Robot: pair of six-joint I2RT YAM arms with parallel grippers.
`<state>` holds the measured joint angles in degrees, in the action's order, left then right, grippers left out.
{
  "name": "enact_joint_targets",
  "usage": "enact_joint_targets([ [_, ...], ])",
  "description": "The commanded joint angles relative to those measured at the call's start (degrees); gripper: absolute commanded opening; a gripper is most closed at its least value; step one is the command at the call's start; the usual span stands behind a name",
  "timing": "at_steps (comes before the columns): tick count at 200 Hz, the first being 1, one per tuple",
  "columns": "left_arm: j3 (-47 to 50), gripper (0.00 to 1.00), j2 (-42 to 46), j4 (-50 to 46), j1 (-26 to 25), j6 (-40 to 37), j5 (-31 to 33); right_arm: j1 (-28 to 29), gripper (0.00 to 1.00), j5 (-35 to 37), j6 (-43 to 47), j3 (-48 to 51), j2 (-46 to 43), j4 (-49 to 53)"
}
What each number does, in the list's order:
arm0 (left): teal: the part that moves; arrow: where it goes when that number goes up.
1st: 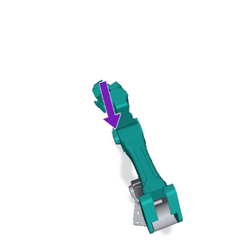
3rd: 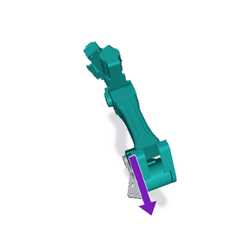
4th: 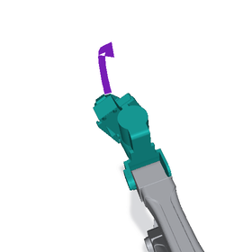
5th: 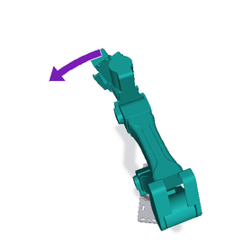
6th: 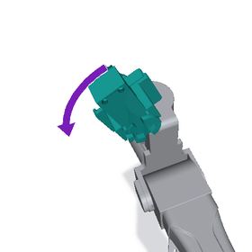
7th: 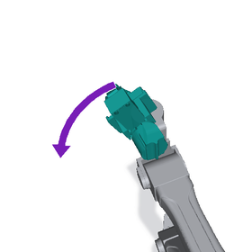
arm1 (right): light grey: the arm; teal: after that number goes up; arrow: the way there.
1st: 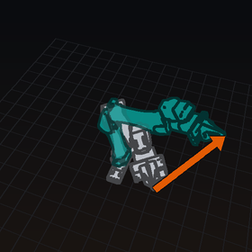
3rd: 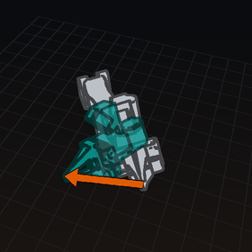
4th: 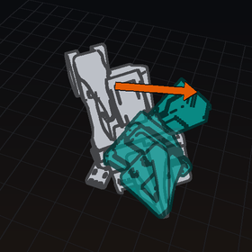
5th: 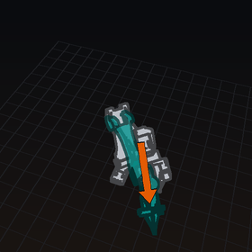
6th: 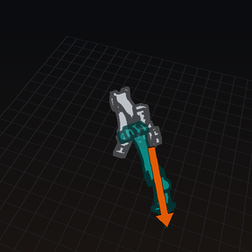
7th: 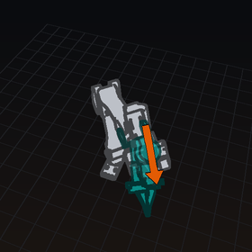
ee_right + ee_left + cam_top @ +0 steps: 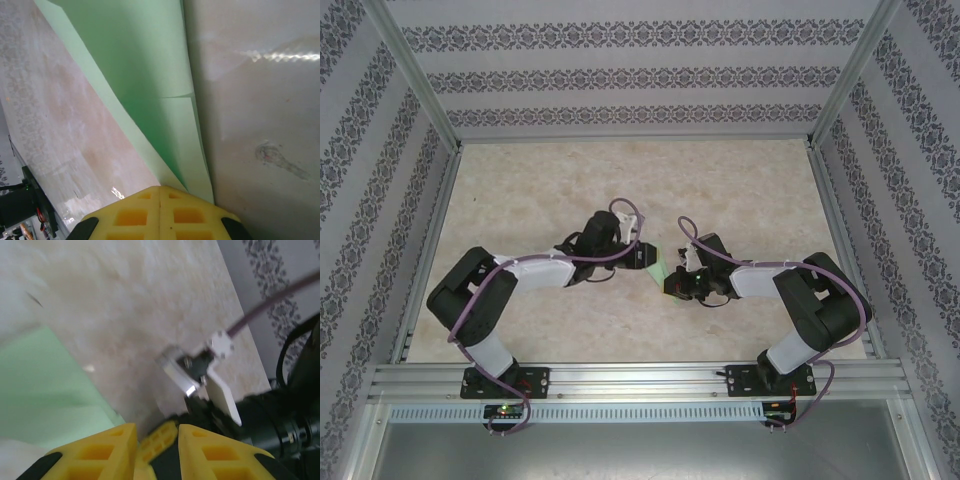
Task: Fold a paper plane with a square sheet of paper (pick it up from the middle)
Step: Fold the wing for the fifth time at the center of the table.
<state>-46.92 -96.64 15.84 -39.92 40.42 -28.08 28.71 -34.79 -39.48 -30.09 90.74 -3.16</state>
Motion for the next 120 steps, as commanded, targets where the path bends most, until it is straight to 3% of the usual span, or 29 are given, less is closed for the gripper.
enact_joint_targets([
  [1, 2.20, 0.29, -2.67, 6.51, -1.51, 5.28, -1.30, -0.14, 0.00, 3.47, -0.69, 1.52, 1.90, 4.67],
  [44, 0.17, 0.28, -7.49, 4.70, -5.27, 5.09, 0.28, -0.15, 0.00, 3.33, -0.86, 1.61, 2.29, 4.35],
  [120, 1.13, 0.27, -11.07, 5.59, -5.74, 6.45, 4.51, -0.14, 0.00, 3.49, -1.03, 2.04, 2.52, 3.73],
])
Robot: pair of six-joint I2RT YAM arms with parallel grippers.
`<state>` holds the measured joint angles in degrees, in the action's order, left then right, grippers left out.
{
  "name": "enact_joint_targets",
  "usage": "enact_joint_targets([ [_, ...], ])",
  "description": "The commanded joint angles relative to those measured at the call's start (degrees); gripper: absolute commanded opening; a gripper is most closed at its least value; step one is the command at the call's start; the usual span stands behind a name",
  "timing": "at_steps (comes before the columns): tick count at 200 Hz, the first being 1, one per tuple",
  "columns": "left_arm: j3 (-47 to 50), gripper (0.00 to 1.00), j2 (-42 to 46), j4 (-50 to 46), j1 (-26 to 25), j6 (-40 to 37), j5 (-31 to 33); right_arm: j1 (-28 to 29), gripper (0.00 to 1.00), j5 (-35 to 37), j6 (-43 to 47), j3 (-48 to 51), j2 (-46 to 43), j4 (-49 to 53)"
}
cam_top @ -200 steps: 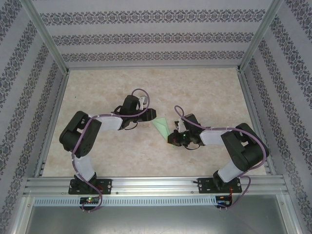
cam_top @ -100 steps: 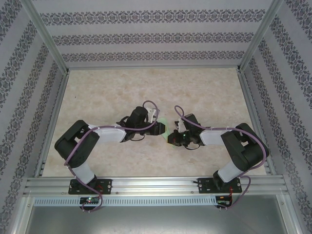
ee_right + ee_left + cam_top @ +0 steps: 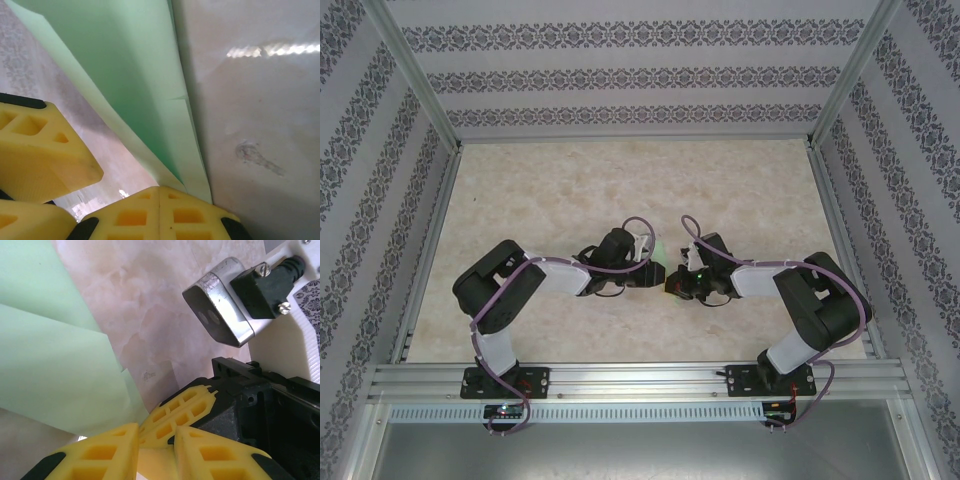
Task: Fold a paper plane with a square sheet of paper (pick it up from the middle)
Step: Fold the wing for the fifth time at the center of the table.
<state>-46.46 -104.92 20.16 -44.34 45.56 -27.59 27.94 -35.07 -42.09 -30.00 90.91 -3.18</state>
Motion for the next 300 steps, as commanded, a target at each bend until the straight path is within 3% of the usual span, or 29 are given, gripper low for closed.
enact_joint_targets([
  [1, 0.89, 0.27, -2.72, 1.45, -1.34, 1.39, 4.08, 0.62, 0.00, 3.82, 1.57, 1.96, 2.34, 3.69],
  [23, 2.76, 0.20, -2.12, 3.36, -0.61, 2.61, 6.63, 0.45, 0.00, 3.83, 1.22, 2.05, 3.17, 3.16],
  [42, 4.38, 0.16, -2.63, 10.13, 0.10, 5.58, 5.00, 0.45, 0.00, 4.03, 0.95, 2.30, 3.57, 2.52],
  [90, 5.37, 0.16, -0.62, 12.31, 0.61, 6.56, 6.12, 0.03, 0.00, 4.43, 0.52, 3.18, 3.31, 2.26],
  [145, 2.15, 0.17, -3.04, 11.51, 0.76, 5.82, 3.92, -0.13, 0.00, 4.04, 0.51, 3.10, 2.71, 2.61],
  [196, -1.12, 0.10, -3.92, -1.16, 0.74, 3.72, 9.18, -0.08, 0.00, 4.04, 1.07, 2.53, 2.08, 3.92],
  [300, 0.55, 0.10, -5.82, 1.57, 1.00, 4.85, 11.80, -0.19, 0.00, 3.81, 1.60, 3.19, 2.36, 4.07],
])
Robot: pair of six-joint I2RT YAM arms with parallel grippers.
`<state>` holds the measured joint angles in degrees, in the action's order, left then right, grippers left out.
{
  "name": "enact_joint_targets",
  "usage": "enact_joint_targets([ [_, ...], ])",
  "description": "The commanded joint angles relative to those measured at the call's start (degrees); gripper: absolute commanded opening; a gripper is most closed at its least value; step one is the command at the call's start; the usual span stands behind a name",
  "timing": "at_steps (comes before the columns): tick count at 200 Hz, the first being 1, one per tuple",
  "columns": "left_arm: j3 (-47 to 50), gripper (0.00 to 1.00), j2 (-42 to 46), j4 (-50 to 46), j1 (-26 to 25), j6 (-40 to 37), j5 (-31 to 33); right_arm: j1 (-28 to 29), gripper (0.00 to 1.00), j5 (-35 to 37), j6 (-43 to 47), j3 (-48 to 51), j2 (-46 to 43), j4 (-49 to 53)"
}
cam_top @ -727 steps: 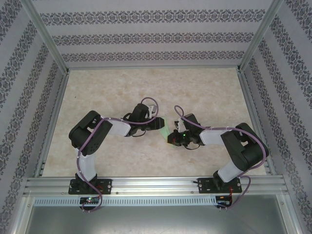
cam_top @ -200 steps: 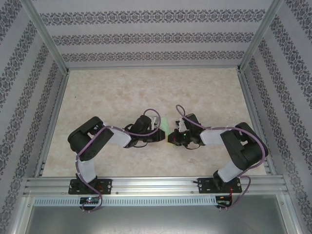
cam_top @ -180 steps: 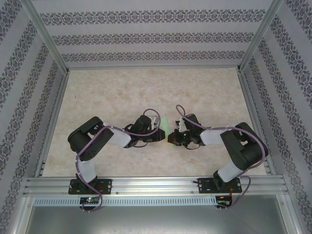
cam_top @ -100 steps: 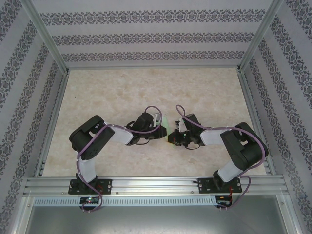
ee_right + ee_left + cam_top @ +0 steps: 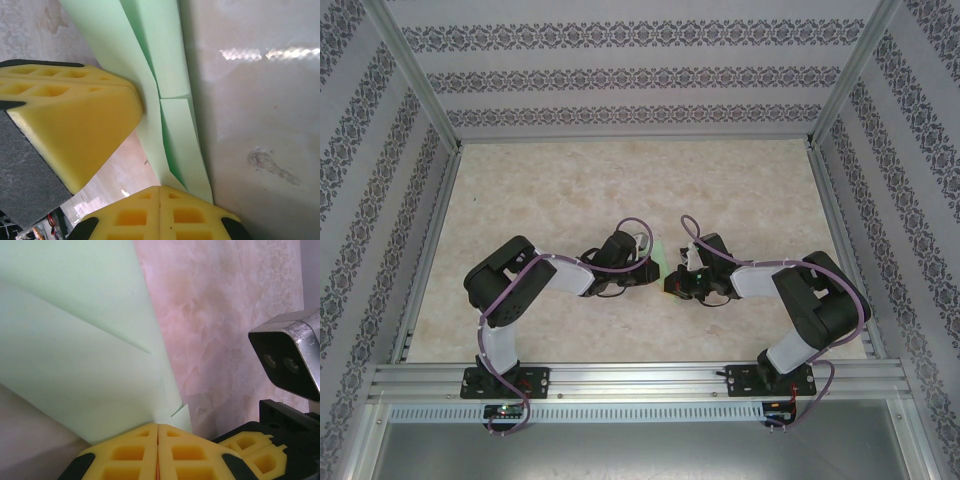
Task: Fold a paper plane with a square sheet of paper (pick it up from the middle)
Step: Fold the wing for the fifth time at the center of the table.
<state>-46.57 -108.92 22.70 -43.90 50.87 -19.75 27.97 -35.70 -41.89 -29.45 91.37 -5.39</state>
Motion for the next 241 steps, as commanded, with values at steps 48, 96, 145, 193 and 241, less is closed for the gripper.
enact_joint_targets([
  [48, -0.19, 0.10, -1.25, -3.25, 1.83, -1.56, 4.43, -0.19, 0.00, 5.11, 1.77, 2.73, 1.26, 7.00],
  [96, -1.32, 0.11, -0.94, -4.23, 3.79, -2.33, 2.87, -0.24, 0.00, 4.42, 2.03, 2.95, 2.41, 6.00],
  [145, -3.22, 0.12, -2.16, -4.94, 5.29, -3.23, 1.88, -0.37, 0.00, 3.89, 2.22, 3.11, 2.85, 5.52],
  [193, -2.69, 0.13, -3.56, -1.46, 6.79, -1.26, 0.94, -0.37, 0.00, 4.04, 2.26, 3.54, 2.24, 5.40],
  [241, -4.60, 0.13, -4.06, -3.09, 7.98, -3.53, 0.72, -0.68, 0.00, 3.80, 2.61, 3.58, 2.42, 5.65],
])
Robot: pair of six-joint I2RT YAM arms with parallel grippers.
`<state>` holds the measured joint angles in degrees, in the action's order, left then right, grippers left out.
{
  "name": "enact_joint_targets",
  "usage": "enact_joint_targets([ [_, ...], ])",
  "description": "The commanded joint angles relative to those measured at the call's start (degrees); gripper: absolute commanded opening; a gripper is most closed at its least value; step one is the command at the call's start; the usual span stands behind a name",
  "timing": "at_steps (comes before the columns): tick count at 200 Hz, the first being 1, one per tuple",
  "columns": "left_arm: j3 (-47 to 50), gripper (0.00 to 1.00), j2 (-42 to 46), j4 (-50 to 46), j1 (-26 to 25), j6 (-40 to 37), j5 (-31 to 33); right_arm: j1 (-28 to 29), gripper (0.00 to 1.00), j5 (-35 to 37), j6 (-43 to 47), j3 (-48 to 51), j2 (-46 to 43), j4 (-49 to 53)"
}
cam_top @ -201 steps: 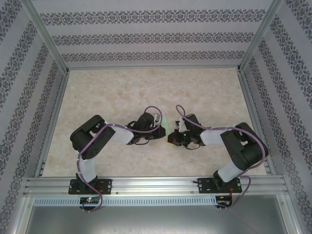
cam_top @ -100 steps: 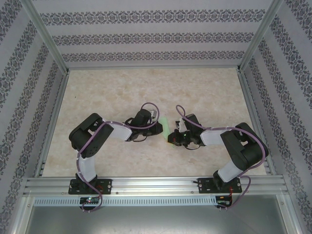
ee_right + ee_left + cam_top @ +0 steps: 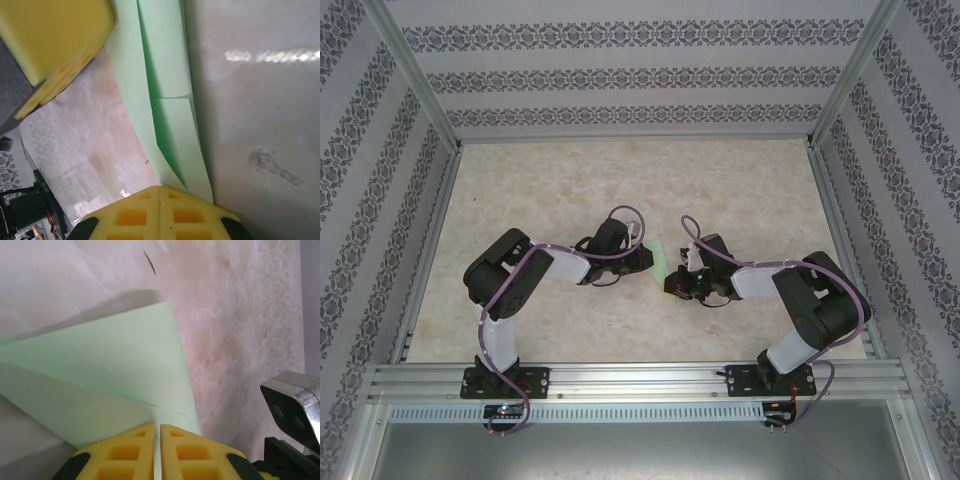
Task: Fold a paper plane with a square sheet of paper (pick it up from the middle)
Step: Fold the wing for the fifth time at the center of the table.
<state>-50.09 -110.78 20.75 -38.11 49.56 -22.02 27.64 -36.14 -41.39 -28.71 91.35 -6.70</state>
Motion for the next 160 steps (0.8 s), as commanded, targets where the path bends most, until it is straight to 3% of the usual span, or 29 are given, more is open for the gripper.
enact_joint_targets([
  [1, -1.08, 0.13, -2.17, -1.06, 2.17, -2.29, 2.97, -0.33, 0.00, 4.23, 2.10, 2.85, 2.43, 6.96],
  [160, -2.15, 0.15, -3.82, -0.78, 5.98, -5.30, 3.03, -0.75, 0.00, 4.41, 2.10, 2.87, 1.64, 7.62],
])
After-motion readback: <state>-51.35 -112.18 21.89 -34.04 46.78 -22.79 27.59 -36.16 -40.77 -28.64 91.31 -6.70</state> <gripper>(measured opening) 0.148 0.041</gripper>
